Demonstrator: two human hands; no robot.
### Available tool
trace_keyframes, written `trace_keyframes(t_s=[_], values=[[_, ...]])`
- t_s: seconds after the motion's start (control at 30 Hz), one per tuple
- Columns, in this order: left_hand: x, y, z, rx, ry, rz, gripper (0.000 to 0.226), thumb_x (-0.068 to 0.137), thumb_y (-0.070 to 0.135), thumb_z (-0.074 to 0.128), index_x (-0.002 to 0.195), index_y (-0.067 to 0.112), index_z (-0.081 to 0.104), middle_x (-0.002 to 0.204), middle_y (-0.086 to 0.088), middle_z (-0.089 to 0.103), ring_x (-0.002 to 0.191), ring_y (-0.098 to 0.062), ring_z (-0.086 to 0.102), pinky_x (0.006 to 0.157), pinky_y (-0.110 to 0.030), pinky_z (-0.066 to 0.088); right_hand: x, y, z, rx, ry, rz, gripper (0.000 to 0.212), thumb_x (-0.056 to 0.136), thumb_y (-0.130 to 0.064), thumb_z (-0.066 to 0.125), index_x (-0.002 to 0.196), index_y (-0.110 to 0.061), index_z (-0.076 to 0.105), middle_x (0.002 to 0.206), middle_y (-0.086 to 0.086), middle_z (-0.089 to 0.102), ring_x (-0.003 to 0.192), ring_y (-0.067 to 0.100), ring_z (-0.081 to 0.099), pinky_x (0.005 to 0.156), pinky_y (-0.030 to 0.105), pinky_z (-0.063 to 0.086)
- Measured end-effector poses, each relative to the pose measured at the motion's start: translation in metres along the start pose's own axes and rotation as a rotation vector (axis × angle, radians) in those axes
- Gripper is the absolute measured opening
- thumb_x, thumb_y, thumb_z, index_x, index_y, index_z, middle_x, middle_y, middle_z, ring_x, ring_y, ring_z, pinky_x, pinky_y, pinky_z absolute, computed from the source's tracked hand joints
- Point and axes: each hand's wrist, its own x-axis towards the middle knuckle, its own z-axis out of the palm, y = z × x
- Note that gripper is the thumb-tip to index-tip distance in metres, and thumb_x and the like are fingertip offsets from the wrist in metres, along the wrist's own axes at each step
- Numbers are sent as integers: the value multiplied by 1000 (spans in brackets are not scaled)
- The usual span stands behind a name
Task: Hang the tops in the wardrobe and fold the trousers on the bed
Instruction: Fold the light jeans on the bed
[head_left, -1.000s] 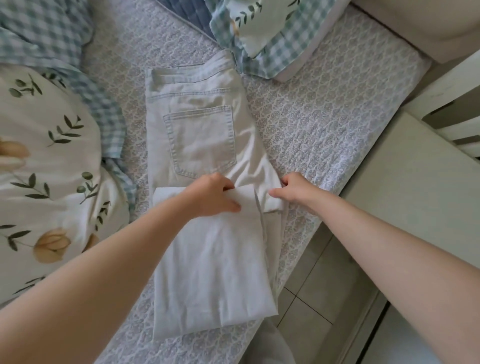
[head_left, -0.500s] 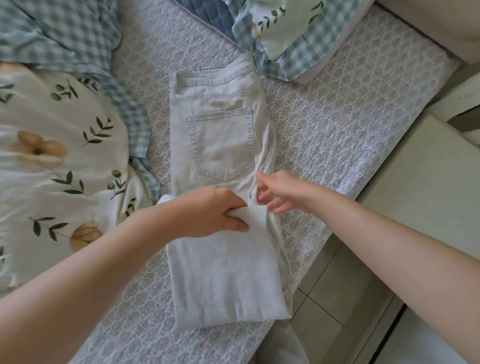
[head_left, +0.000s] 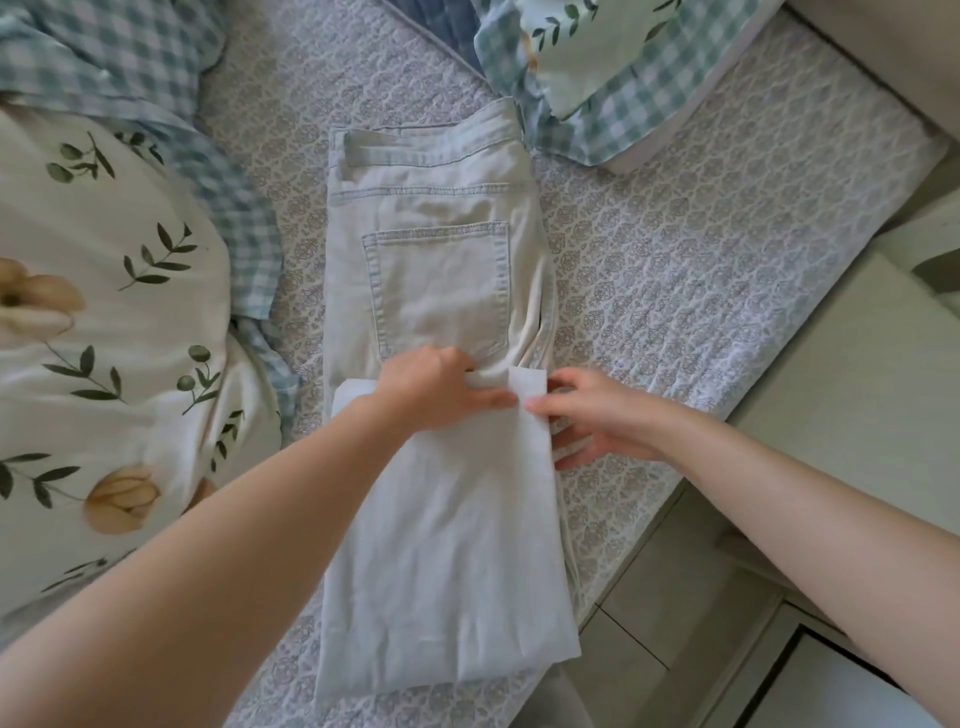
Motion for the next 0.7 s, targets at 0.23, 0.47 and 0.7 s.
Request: trace_keyframes(t_s=[0.23,0.47,0.7], values=[[-10,-54,-30,11,-211,-5,48,65,76,68,88,33,67,76,13,62,75,-14,61,59,-27,45,12,7,-4,-172,56,-54,35,93,-19,63,122,-17,43,106,12,67,79,24,73,68,42,61],[-37,-84,-23,115,-19,-103,47,76,71,64,100,31,60,86,3,65,78,-19,61,61,-33,51,8,9,-5,-635,332,-303,54,83,-44,71,119,-27,33,103,2,61,73,21,68,61,37,57],[-87,-116,9,472,374,646,98,64,-6,67,152,19,33,157,-12,33,143,-37,30,117,-51,23,-2,31,-12,-1729,412,-1217,86,69,9,58,147,-20,34,147,16,43,136,39,38,112,48,33]])
